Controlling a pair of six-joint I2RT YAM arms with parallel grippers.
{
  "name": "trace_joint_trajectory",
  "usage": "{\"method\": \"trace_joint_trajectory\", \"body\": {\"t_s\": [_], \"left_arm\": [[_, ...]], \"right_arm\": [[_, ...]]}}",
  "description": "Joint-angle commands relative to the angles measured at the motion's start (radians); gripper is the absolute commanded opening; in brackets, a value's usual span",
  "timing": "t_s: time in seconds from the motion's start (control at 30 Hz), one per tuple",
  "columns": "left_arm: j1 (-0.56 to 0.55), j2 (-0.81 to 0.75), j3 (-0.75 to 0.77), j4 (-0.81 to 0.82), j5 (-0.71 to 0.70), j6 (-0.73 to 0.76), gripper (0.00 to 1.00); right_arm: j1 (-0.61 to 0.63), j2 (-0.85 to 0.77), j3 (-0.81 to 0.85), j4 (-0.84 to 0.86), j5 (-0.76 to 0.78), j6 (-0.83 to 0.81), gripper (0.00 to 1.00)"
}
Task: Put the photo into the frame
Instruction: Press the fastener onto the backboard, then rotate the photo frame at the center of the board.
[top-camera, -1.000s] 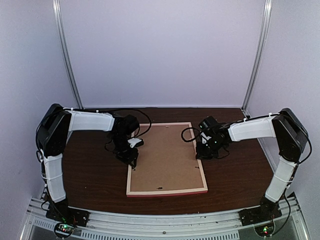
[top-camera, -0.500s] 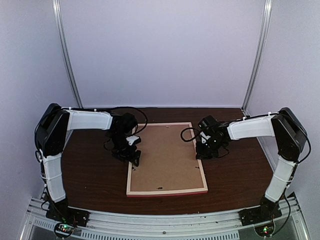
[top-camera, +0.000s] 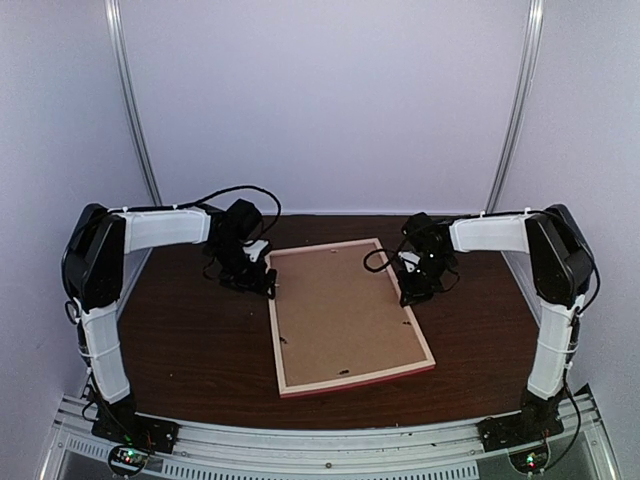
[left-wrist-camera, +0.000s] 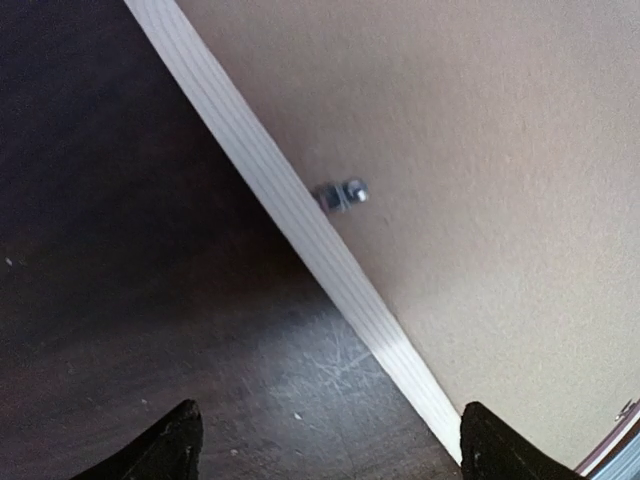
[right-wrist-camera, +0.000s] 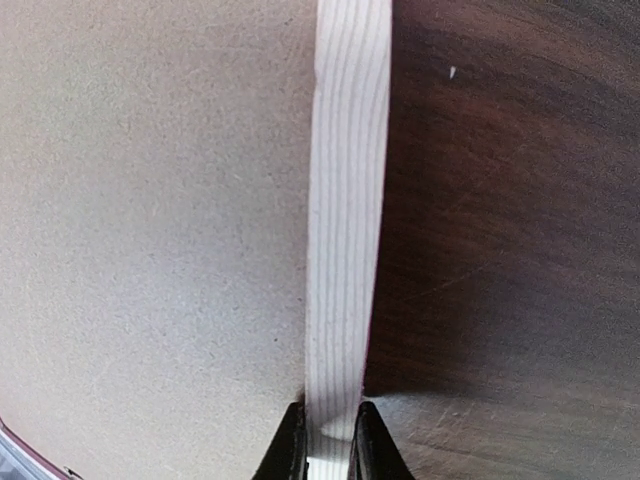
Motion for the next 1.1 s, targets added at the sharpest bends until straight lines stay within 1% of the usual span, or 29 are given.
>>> {"method": "trace_joint_trajectory", "body": {"t_s": [0.0,0.1,0.2,0.27,0.33,0.4,0.47,0.57,0.63,0.7,0.83,0.9,1.07], "left_arm": [[0.037,0.046,0.103,0.065,-0.02,0.108,0.91],[0.045,0.123,0.226,0.016,-0.043,0.206,0.92],[0.045,0.196,0.314,-0.016,-0.072,0.293,0.92],[0.049,0.244,0.374,-0.033,-0.09,0.352,0.92],[0.052,0.291,0.433,-0.062,-0.106,0.384,0.92],[0.058,0.326,0.474,-0.084,-0.107,0.411,0.92],[0.06,0.348,0.497,-0.097,-0.086,0.434,0.92],[0.06,0.366,0.512,-0.109,-0.055,0.462,0.91],[0.06,0.384,0.525,-0.114,-0.043,0.475,0.89],[0.06,0.406,0.546,-0.126,-0.033,0.482,0.84],[0.062,0.443,0.58,-0.146,-0.021,0.488,0.65],[0.064,0.451,0.58,-0.147,-0.018,0.482,0.57],[0.108,0.454,0.567,-0.147,-0.023,0.409,0.42]], "right_arm": [[-0.012,0.044,0.109,-0.152,-0.071,-0.212,0.01],[-0.012,0.081,0.164,-0.192,-0.147,-0.289,0.03],[-0.012,0.11,0.222,-0.234,-0.199,-0.371,0.04],[-0.013,0.118,0.248,-0.249,-0.213,-0.4,0.04],[-0.013,0.115,0.256,-0.242,-0.245,-0.414,0.07],[-0.012,0.117,0.262,-0.23,-0.272,-0.416,0.13],[-0.012,0.12,0.273,-0.229,-0.26,-0.409,0.22],[-0.012,0.121,0.289,-0.229,-0.239,-0.391,0.31],[-0.012,0.116,0.289,-0.22,-0.23,-0.37,0.35],[-0.012,0.106,0.283,-0.206,-0.222,-0.345,0.38],[-0.018,0.085,0.259,-0.183,-0.205,-0.292,0.38],[-0.022,0.067,0.239,-0.169,-0.198,-0.26,0.38],[-0.04,0.003,0.181,-0.152,-0.15,-0.183,0.39]]}}
